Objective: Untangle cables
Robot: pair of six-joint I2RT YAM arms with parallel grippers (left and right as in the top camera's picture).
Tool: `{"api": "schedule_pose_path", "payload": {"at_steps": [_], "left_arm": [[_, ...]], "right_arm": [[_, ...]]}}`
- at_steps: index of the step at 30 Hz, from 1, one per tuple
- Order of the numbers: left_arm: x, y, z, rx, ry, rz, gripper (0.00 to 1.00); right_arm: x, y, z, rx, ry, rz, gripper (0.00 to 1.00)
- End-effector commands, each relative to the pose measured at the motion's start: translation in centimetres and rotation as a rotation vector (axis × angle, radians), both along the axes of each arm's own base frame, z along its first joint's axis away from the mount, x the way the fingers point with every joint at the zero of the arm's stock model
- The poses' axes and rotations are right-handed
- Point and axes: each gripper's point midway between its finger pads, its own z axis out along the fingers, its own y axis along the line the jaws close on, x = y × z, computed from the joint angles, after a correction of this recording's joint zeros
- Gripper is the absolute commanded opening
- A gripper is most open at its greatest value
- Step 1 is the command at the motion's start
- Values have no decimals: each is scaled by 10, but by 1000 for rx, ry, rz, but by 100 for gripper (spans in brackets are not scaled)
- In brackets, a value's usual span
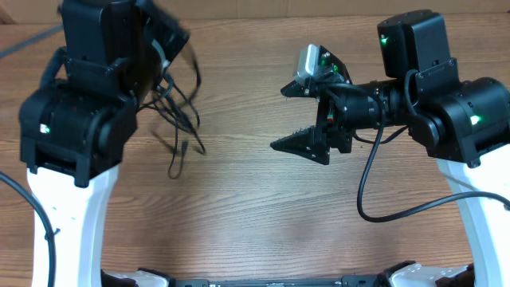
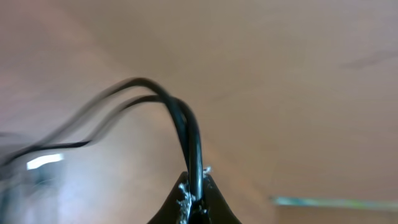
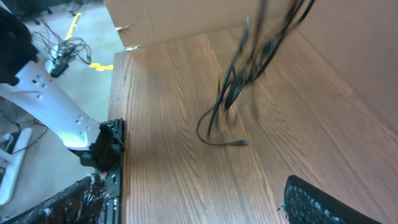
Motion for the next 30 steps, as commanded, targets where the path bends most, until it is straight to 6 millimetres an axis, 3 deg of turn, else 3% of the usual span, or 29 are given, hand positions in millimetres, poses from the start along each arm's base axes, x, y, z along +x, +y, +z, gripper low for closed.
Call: {"api": "schedule_pose_path", "payload": {"at_steps": [1,3,5,6,8,9,11,13,14,18,20,21,23,25,28,30], "left_arm": [[-15,5,25,164,-107,27,4],[-6,19,-9,211,8,152,4],[8,3,-34,228,78,93,4],[15,-10,-32,215,60,31,4],[19,-41,15,143,-117,-118,4],[15,-45,34,115,-177,-144,4],[1,-41,78,71,-300,-146,4],[-11,-27,95,84,-329,-102,4],[-13,-20,89,103,-301,-70,4],[-1,1,21,233,-57,17,4],[8,-13,3,261,-12,-60,4],[11,-30,4,267,-35,-161,4],[7,-65,25,171,-133,-371,4],[-4,-84,68,33,-282,-537,4],[-13,-64,121,-139,-416,-540,4],[-19,-49,144,-196,-473,-518,4]], "right_arm": [[4,-1,-4,-21,-10,-14,90],[4,-1,-4,-20,-11,-14,90],[5,-1,-4,-21,-13,-15,90],[5,-1,-5,-23,-13,-17,90],[6,-1,-6,-28,-8,-19,90],[5,-1,-7,-30,-2,-19,90],[4,-3,-11,-47,13,-27,90],[5,-6,-16,-75,22,-47,90],[7,-7,-18,-84,20,-55,90],[16,-11,-23,-121,-2,-93,90],[23,-13,-29,-147,-13,-119,90],[32,-16,-34,-174,-28,-148,90],[44,-20,-45,-215,-33,-197,90],[55,-24,-57,-252,-1,-253,90],[57,-24,-68,-277,39,-254,90],[58,-24,-71,-283,47,-253,90]]}}
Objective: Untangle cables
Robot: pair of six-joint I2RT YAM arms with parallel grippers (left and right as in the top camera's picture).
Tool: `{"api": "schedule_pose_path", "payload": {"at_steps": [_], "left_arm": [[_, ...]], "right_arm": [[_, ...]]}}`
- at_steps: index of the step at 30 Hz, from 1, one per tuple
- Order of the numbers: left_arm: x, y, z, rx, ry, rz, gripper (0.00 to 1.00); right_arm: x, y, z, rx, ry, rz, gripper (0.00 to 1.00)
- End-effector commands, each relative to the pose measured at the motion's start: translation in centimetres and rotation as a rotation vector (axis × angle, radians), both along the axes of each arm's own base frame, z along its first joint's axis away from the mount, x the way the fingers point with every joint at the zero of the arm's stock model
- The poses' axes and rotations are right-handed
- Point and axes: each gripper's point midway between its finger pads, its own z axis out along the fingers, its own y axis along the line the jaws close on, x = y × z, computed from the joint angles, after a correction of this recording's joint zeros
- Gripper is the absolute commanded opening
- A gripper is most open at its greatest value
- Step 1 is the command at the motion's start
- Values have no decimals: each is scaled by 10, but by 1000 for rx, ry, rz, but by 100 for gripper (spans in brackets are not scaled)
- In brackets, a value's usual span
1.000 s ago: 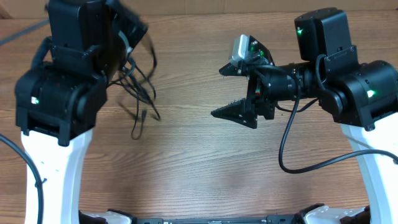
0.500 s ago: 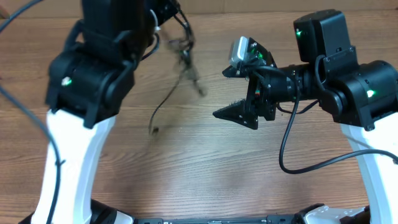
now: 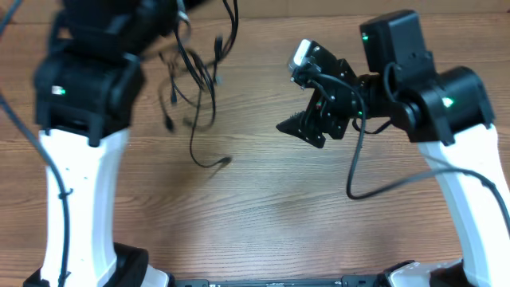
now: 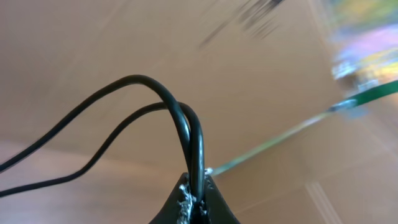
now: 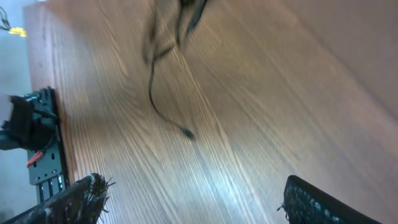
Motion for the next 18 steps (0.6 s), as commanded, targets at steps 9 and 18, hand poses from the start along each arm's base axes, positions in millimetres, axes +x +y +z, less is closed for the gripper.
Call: {"api": "schedule_pose_path", "payload": {"at_steps": [9,18], "left_arm": [[-92,22,107,-122,-281,-166,4],[-171,18,180,-93,-644,-285,4]], "right_arm": [[12,0,-7,-23,-6,-36,90],[13,0,-6,-22,-10,-36,90]]}}
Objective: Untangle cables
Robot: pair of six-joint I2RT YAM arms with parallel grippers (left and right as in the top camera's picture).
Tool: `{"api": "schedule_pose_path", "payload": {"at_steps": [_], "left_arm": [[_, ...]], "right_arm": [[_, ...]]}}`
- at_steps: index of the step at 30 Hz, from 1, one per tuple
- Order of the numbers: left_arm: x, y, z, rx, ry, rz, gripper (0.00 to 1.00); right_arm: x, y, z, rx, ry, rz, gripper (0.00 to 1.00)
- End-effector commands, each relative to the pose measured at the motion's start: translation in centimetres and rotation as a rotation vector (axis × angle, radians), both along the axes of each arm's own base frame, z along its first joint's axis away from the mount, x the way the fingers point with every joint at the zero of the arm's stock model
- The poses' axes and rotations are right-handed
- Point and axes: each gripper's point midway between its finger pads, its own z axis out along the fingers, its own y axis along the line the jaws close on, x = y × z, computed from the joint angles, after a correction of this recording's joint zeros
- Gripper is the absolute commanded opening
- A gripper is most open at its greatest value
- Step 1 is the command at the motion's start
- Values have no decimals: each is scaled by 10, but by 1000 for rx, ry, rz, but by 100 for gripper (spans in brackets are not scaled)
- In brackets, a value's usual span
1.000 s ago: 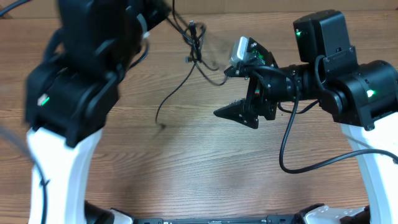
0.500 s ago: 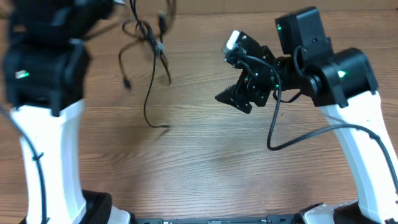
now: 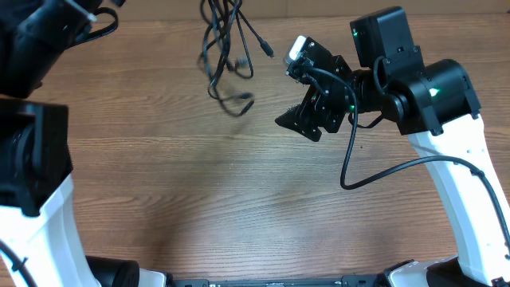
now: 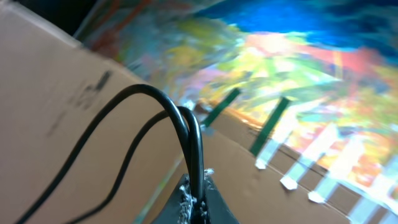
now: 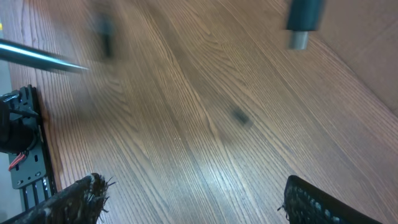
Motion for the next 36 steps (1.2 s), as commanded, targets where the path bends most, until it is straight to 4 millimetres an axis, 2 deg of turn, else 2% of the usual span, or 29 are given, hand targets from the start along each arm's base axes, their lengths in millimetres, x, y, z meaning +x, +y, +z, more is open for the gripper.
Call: {"api": "schedule_pose_path", "payload": {"at_steps": [1,2,4,6,7,8,9,11,13,14,16,17,19,21,23,25,26,28,30,33,36], "left_arm": [[-48,3,20,40,-123,-9,4],[-43,5,10,79,-94,40,4],[-16,18,-24,132,48,169,4],[22,37,-82,202,286,332,4],[45,47,-129,273,454,416,4],[57,49,-158,319,553,447,4],[71,48,-198,390,679,461,4],[90,33,-248,499,806,407,4],[107,10,-278,568,846,308,4],[114,-2,-281,562,840,252,4],[121,-31,-261,502,738,96,4],[120,-45,-236,454,641,15,4],[113,-56,-184,353,476,-57,4],[92,-54,-118,237,298,-70,4],[61,-46,-68,173,148,-64,4],[30,-37,-37,149,48,-41,4],[19,-32,-30,146,29,-23,4],[6,-24,-30,175,27,24,4],[5,-20,-46,234,68,67,4],[18,-13,-89,350,196,130,4],[24,-16,-134,548,236,131,4]], "right_arm": [[-2,0,5,6,-12,-2,90],[-2,0,5,5,-12,-2,90],[-2,0,5,6,-13,-2,90],[-2,0,5,6,-13,-2,90],[-2,0,5,6,-12,-2,90],[-2,0,5,6,-11,-2,90],[-2,0,4,6,-10,-2,90],[-3,0,4,5,-7,-2,90],[-3,0,4,4,-5,-3,90],[-3,0,3,3,-3,-3,90],[-5,-1,2,0,4,-3,90],[-5,-1,1,-3,10,-3,90],[-8,-2,0,-8,21,-3,90],[-9,-3,-2,-13,30,-3,90],[-8,-5,-3,-22,27,-10,90],[-7,-5,-3,-27,21,-10,90],[-7,-5,-3,-28,19,-8,90],[-6,-5,-2,-25,12,-8,90],[-5,-4,-1,-21,5,-8,90],[-2,-3,1,-16,-9,-9,90],[4,-2,5,-9,-40,-15,90]]}}
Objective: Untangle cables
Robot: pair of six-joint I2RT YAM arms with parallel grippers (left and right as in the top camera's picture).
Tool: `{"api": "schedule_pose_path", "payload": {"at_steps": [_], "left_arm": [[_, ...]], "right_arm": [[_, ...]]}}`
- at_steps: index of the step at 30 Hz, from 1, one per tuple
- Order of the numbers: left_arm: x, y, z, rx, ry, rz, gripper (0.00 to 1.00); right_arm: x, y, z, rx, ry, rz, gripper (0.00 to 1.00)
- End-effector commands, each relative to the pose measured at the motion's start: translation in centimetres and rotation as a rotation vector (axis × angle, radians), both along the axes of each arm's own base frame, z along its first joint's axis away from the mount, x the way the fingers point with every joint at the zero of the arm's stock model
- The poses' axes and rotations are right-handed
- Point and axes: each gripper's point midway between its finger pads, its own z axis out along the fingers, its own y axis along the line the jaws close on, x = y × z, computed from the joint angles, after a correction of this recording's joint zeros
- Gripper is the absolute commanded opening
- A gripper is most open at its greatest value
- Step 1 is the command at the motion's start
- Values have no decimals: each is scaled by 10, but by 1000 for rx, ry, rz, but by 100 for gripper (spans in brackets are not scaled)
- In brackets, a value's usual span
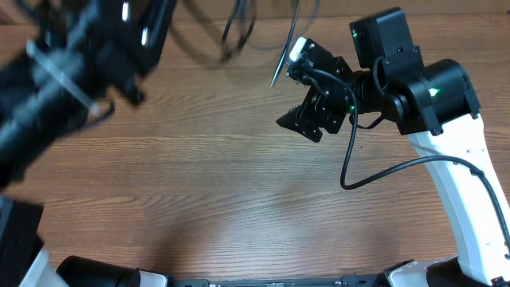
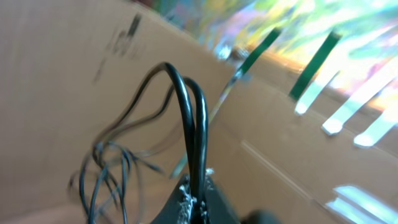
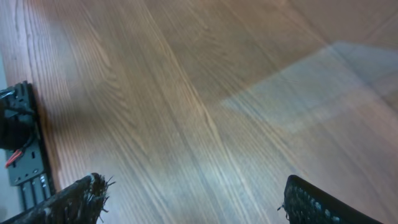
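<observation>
A doubled loop of black cable (image 2: 191, 118) is pinched in my left gripper (image 2: 195, 185), which is shut on it and lifted high in front of a cardboard box. The rest of the black tangle (image 2: 109, 171) hangs to the lower left of that loop. From overhead the cables (image 1: 239, 24) are a blur at the top edge, with one strand (image 1: 282, 57) beside my right gripper (image 1: 292, 97). The right gripper (image 3: 199, 199) is open over bare wood with nothing between its fingers (image 3: 79, 198).
The blurred left arm (image 1: 76, 68) looms close to the overhead camera and covers the upper left. The wooden table (image 1: 239, 191) spreads below. The right arm's own black cable (image 1: 358, 171) loops down beside it. A cardboard box wall (image 2: 56, 74) stands behind the table.
The left arm has swung across the upper left of the overhead view. The tangle has gone from the top centre to the top edge. The connector has left the right wrist view. The right arm is still.
At first my left gripper held the cable loop, the tangle dangling to the table at left. Then the tangle hung higher and further right, and later at the top centre beside the open right gripper. Now it swings at the top edge.
</observation>
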Motion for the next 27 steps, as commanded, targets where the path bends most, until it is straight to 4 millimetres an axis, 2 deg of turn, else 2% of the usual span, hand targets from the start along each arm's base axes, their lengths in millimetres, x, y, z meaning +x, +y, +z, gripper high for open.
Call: {"api": "schedule_pose_path", "payload": {"at_steps": [1,5,8,10,13,15,17,18,19,23,27], "left_arm": [[60,-8,-72,289,68,24,4],[50,-8,-126,614,30,-84,4],[54,5,-145,731,55,-49,4],[60,14,-147,772,58,5,4],[59,11,-144,771,33,-11,4],[59,9,-143,763,25,-20,4],[58,7,-142,758,22,-30,4],[56,6,-142,752,20,-41,4],[56,5,-142,749,18,-47,4],[54,2,-141,738,12,-66,4],[53,2,-141,734,19,-65,4]], "right_arm": [[5,0,9,7,-49,-13,90],[21,1,23,48,-97,-86,93],[30,5,41,120,-121,-143,96],[35,8,58,218,-91,-226,96],[31,17,70,323,-17,-244,74],[26,24,76,388,51,-234,72],[27,28,80,449,135,-282,63],[29,29,82,495,207,-339,71],[30,31,84,528,256,-368,75],[24,51,94,630,408,-370,78],[22,66,102,633,330,-332,81]]}}
